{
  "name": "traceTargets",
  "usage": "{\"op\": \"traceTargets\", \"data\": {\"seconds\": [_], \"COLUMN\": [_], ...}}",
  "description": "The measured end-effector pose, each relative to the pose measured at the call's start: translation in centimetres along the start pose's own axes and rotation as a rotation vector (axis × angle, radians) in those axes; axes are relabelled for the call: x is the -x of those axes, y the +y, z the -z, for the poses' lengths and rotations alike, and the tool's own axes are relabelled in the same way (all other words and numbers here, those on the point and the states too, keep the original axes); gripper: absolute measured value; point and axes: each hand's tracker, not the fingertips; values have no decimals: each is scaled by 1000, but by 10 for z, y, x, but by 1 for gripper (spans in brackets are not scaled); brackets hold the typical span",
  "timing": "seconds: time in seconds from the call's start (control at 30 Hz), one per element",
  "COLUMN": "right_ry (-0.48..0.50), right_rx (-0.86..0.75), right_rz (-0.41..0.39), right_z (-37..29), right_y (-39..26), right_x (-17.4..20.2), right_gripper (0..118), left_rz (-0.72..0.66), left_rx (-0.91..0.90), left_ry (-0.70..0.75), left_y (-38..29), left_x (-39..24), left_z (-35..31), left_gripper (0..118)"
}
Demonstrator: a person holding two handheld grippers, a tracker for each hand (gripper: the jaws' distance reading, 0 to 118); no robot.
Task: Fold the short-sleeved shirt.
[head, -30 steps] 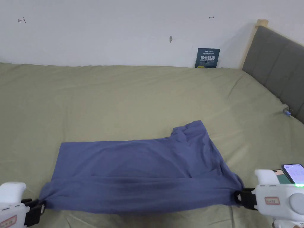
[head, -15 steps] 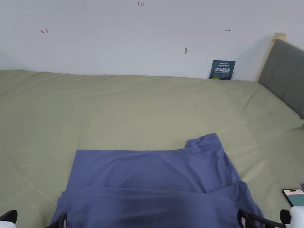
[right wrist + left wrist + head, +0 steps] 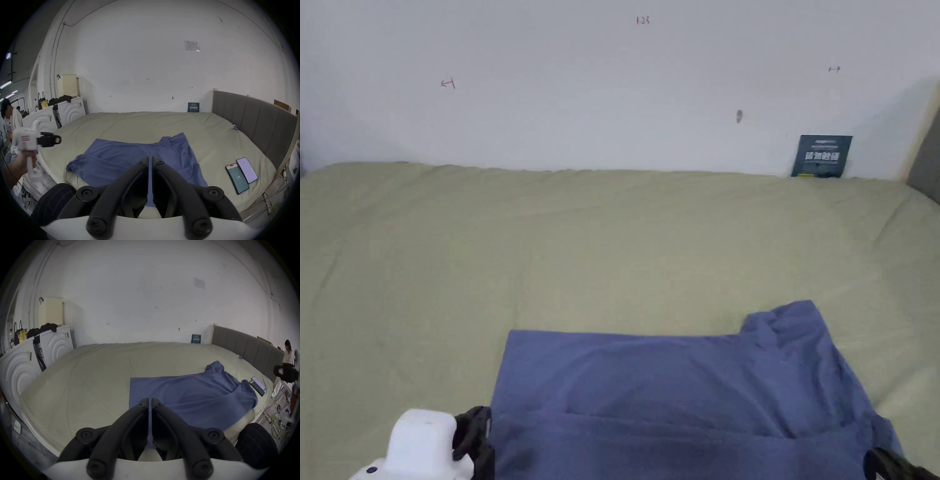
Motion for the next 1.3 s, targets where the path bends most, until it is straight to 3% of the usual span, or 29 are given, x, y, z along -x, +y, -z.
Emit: {"op": "traceTargets", "data": {"seconds": [0.27,0.3,0.33,0.37,0.4,0.6,0.63,0.67,0.7,0.73,0.8,0.97,1.0,1.03,1.07,1.1,1.23,1.3], "right_ry": [-36,-41,-46,-51,-55,-101,-105,-111,-123,-132,-142,-158,-154,-145,-145,-159,-263,-258], "right_rx": [99,111,124,143,156,209,215,219,225,239,263,366,390,426,488,520,611,645], "right_rz": [32,35,39,44,49,63,64,63,58,54,51,66,84,117,141,157,130,132], "right_z": [38,43,46,49,52,66,70,75,83,97,131,240,261,287,313,334,402,417], "right_y": [-10,-12,-13,-13,-15,-19,-18,-17,-13,-9,-1,26,30,33,33,33,25,20], "right_x": [-18,-21,-24,-27,-29,-48,-52,-57,-63,-71,-91,-146,-156,-168,-179,-187,-208,-208], "right_gripper": [6,6,6,6,6,6,6,6,6,6,6,10,27,75,107,118,118,116], "left_rz": [64,73,76,84,96,69,69,85,97,85,160,81,73,72,63,58,63,55], "left_rx": [217,243,280,311,357,459,442,418,387,361,359,349,324,297,286,281,276,279], "left_ry": [3,16,23,35,49,99,81,77,55,5,47,5,0,-4,-17,-23,-24,-18], "left_y": [43,50,53,53,51,34,36,38,39,39,35,45,49,54,59,62,68,68], "left_x": [40,36,40,43,46,66,65,62,53,44,26,21,19,17,15,13,16,17], "left_z": [199,216,236,256,270,331,327,321,310,302,300,273,265,255,246,239,227,226], "left_gripper": [6,25,74,103,108,98,87,63,27,2,1,1,1,1,1,1,1,1]}}
